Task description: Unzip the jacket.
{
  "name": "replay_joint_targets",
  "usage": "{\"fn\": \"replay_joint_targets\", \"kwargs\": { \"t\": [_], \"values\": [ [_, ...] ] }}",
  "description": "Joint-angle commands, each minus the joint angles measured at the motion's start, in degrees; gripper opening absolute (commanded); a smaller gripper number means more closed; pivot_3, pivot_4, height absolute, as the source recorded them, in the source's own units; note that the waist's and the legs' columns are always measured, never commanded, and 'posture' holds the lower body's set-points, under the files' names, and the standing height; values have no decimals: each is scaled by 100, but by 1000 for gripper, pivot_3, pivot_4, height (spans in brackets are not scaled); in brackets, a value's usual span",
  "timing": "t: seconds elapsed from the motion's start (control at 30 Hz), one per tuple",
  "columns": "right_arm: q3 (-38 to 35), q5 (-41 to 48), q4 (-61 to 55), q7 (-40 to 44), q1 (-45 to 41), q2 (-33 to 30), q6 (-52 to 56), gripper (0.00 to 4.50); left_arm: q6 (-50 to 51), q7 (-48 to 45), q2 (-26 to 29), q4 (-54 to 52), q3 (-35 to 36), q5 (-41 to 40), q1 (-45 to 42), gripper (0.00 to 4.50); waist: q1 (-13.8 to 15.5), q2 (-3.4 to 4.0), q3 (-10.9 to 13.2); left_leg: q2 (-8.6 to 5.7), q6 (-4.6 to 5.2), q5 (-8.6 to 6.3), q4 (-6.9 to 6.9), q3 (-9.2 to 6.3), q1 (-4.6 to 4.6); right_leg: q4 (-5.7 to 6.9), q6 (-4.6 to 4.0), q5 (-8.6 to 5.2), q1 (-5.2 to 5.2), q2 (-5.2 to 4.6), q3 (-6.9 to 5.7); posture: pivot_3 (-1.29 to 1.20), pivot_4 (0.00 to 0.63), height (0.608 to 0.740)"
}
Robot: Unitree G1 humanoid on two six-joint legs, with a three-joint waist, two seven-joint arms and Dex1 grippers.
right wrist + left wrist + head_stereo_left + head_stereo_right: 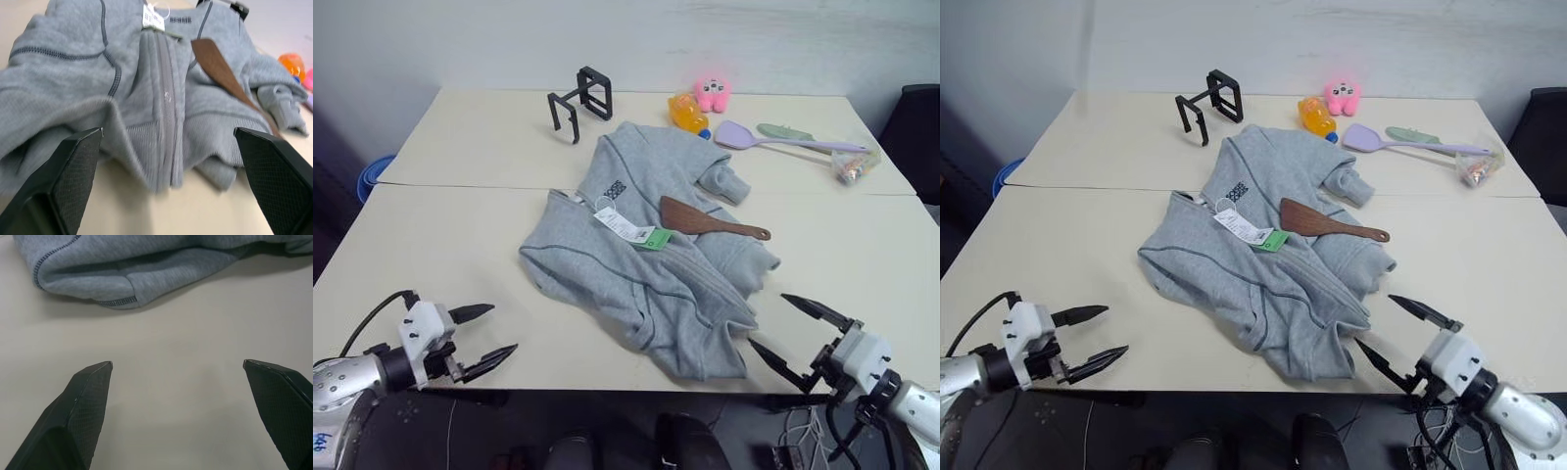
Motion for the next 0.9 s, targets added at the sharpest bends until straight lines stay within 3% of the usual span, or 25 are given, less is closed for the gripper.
{"fn": "replay_joint_targets", "kwargs": {
  "t": [0.03,0.23,0.53,0.8,0.9],
  "values": [
    [9,21,-78,-28,50,39,-36,4473,-23,98,-10,-94,68,-1,-120,4500,0,1,0,0,0,0,0,0,0,0,0,0,0,0,0,0,150,740],
    [80,-21,-148,-108,114,124,-39,4473,621,-222,12,-355,203,-816,-66,4500,-5,0,0,-3,2,-1,1,1,1,1,0,0,2,0,1,0,150,740],
    [110,143,-195,-93,190,86,205,4473,610,-503,34,-236,139,-914,-330,4500,-8,0,0,-2,-2,1,2,2,1,2,0,0,1,2,2,0,150,740],
    [160,-16,-414,-518,-30,386,250,4473,1321,-533,69,-341,-318,-1265,-1391,4500,1,0,-1,-7,0,3,6,0,1,6,1,1,4,1,2,0,150,740],
    [76,264,-831,-1190,-764,492,880,4473,1609,-490,5,-224,-323,-1520,-1804,4500,-58,1,0,-3,-5,5,6,7,1,19,1,1,0,8,5,0,150,740]
  ]
}}
